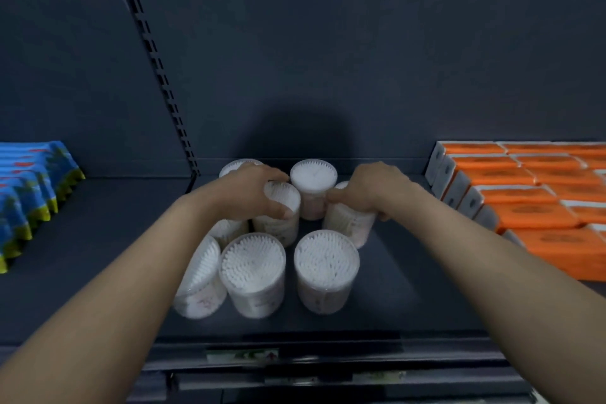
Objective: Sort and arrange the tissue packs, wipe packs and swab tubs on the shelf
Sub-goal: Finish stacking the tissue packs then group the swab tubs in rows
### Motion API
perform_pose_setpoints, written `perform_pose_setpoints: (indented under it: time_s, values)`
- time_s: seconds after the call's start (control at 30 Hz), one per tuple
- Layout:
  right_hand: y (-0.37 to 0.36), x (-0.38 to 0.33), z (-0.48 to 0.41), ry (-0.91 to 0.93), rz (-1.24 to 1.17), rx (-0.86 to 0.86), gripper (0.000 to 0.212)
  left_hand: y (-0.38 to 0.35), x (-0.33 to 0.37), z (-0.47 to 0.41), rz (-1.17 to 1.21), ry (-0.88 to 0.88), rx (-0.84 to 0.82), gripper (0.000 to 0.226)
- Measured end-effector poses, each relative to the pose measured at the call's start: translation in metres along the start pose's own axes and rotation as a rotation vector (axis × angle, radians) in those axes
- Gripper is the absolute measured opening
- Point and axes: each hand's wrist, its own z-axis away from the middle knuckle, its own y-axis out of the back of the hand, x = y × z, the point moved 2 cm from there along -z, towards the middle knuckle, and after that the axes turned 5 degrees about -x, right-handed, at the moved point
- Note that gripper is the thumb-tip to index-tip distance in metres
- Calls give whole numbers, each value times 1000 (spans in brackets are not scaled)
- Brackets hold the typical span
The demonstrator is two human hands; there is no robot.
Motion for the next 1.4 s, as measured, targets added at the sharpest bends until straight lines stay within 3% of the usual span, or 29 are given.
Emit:
perform_pose_setpoints:
  time_s: [0.13,0.43,0.7,0.8,0.9,1.07,1.23,1.4]
  values:
    - [-5,-1,-5,22,44,44,72,-2,3,0,-94,59,57,73]
    - [3,9,4,210,-15,-47,51,-8,8,3,-72,182,46,75]
    - [-5,-4,16,297,3,59,51,-14,7,22,-13,201,22,75]
    - [5,-8,28,340,13,177,46,-6,7,33,51,131,122,61]
    - [9,-18,44,364,-63,89,42,3,13,47,15,58,173,39]
    - [-3,-33,78,306,19,-96,43,-7,16,73,-67,49,65,50]
    - [-24,-45,102,167,98,29,52,-25,13,89,-393,19,68,73]
    - [-37,-44,109,-45,13,48,55,-28,11,97,-491,20,110,76]
